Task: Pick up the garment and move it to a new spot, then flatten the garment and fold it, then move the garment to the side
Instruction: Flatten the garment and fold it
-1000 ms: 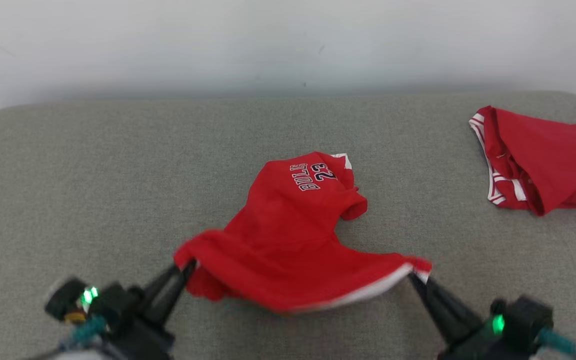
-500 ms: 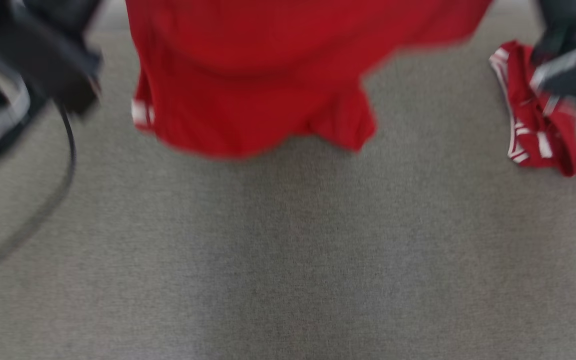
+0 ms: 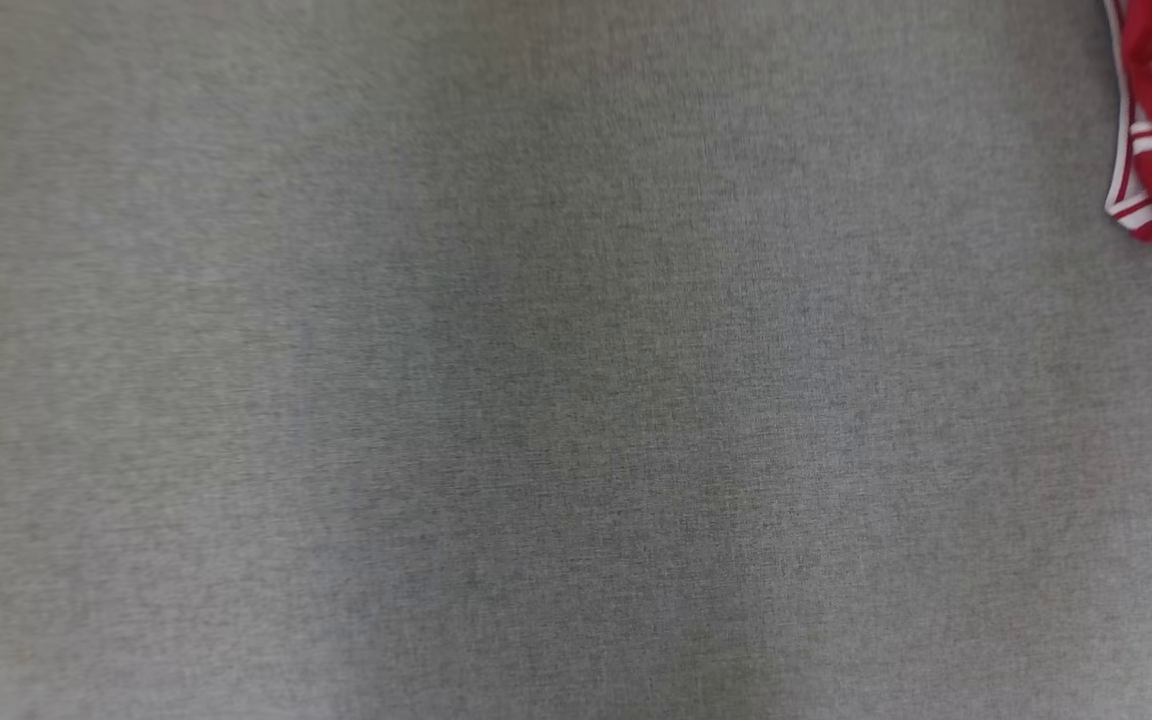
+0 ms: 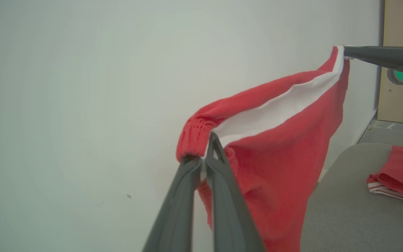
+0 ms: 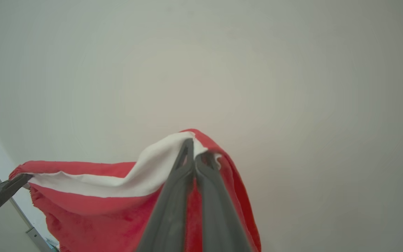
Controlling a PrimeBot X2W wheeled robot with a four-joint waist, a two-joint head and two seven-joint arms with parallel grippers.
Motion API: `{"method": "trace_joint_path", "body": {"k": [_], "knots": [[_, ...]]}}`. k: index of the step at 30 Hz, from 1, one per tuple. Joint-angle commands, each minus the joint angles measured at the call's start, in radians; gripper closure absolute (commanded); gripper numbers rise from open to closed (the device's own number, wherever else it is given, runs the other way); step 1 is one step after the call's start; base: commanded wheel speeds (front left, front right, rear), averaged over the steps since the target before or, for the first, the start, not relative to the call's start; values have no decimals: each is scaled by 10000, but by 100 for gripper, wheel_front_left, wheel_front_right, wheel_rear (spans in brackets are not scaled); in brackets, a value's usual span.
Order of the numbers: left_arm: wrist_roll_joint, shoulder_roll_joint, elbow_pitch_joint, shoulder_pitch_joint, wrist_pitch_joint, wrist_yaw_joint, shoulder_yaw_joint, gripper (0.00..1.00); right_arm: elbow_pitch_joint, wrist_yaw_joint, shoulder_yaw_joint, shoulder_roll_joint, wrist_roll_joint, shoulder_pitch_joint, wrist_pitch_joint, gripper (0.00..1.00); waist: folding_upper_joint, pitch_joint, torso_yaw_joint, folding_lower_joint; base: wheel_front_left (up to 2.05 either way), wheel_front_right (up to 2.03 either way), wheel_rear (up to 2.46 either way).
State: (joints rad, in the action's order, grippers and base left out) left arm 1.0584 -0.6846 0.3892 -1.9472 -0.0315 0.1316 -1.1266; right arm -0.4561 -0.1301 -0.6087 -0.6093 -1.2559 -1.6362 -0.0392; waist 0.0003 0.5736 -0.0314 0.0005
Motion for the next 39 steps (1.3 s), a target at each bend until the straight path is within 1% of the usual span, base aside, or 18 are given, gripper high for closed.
{"method": "trace_joint_path", "body": {"k": [1, 7, 12, 21, 27, 32, 36, 37, 39], "knots": [[166, 41, 187, -503, -216, -23, -254, 100, -144, -5, -161, -44, 87, -396, 92, 100, -3, 459, -173, -5, 0, 0, 0], [586, 81, 801, -1378, -829, -23, -1010, 100, -577, -5, -739, -209, 78, -1042, 343, 100, -3, 450, -200, -5, 0, 0, 0], [951, 0, 1094, -1454, -1094, -23, -1354, 100, -734, -5, -1201, -401, -63, -1235, 506, 100, -3, 464, -164, -5, 0, 0, 0], [1289, -15, 1004, -1159, -1131, -24, -1507, 100, -1003, -5, -1652, -720, -658, -1308, 516, 100, -3, 432, 12, -5, 0, 0, 0], [1134, -112, 1060, -920, -1060, -24, -1526, 100, -1044, -5, -2131, -915, -811, -1409, 465, 100, -3, 361, 11, -5, 0, 0, 0], [1079, -41, 1035, -600, -1184, -24, -1527, 100, -865, -5, -2508, -934, -999, -1377, 509, 100, -3, 298, 2, -5, 0, 0, 0], [981, -16, 800, -126, -1361, -24, -1527, 100, -456, -5, -2823, -1044, -1212, -949, 666, 100, -3, 166, 17, -5, 0, 0, 0], [1057, -32, 604, 303, -1689, -24, -1531, 100, -155, -5, -3057, -1153, -1336, -569, 778, 100, -3, -8, 25, -5, 0, 0, 0], [1078, -109, 433, 790, -1995, -24, -1522, 100, 190, -5, -3250, -1327, -1555, -103, 956, 100, -3, -239, 21, -5, 0, 0, 0]]}}
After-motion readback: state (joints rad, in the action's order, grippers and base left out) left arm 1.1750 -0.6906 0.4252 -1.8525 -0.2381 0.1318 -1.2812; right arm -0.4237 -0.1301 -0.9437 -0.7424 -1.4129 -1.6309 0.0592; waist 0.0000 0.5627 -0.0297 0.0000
